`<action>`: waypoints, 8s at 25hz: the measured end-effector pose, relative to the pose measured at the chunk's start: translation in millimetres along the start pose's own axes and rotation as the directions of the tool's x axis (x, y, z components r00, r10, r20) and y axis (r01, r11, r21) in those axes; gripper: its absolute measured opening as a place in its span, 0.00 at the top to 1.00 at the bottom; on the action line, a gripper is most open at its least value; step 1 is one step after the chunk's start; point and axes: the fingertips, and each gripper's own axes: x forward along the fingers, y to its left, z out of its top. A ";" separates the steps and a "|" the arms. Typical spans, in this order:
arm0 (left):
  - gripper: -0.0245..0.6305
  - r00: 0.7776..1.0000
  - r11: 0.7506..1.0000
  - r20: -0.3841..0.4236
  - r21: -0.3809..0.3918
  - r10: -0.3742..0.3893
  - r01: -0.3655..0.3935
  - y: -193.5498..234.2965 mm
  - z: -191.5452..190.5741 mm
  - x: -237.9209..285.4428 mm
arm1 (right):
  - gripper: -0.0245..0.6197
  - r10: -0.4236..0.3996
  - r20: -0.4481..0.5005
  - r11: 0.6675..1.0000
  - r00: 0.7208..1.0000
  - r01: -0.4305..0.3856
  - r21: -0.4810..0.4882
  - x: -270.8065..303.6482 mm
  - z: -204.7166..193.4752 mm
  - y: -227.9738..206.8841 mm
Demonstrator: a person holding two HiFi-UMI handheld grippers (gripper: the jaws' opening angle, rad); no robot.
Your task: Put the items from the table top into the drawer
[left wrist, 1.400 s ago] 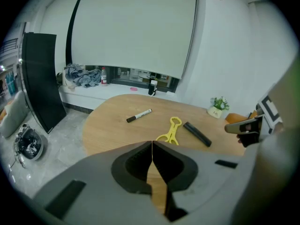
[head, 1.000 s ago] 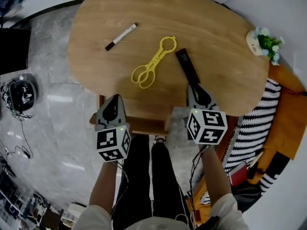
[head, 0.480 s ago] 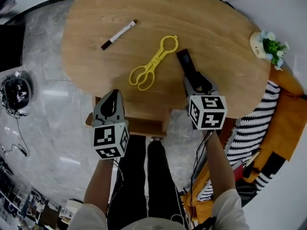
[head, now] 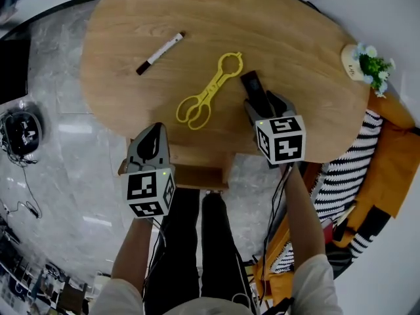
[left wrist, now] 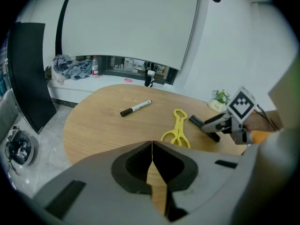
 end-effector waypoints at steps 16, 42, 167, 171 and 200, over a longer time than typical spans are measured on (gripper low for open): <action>0.95 1.000 1.000 0.003 0.002 -0.024 0.024 -6.6 2.9 7.1 | 0.70 -0.016 -0.104 1.000 0.995 0.016 0.000 6.3 -3.6 -1.2; 0.95 0.987 0.966 -0.011 -0.200 0.162 -0.161 13.5 -100.4 -87.2 | 0.70 0.135 -0.038 0.960 0.990 -0.141 -0.241 -67.2 -33.6 132.5; 0.95 0.991 0.989 -0.121 -0.128 0.061 -0.076 86.0 -35.6 -27.5 | 0.79 -0.127 -0.079 0.939 0.989 0.146 0.311 25.5 43.5 78.8; 0.95 0.990 0.986 -0.115 -0.138 0.076 -0.091 85.6 -42.7 -37.7 | 0.79 -0.115 -0.069 0.949 0.991 0.130 0.287 16.3 38.3 85.9; 0.95 0.970 0.906 -0.057 -0.349 0.235 -0.240 50.6 -162.2 -138.9 | 0.80 0.131 -0.087 0.925 0.988 -0.154 -0.347 -46.9 -50.8 236.0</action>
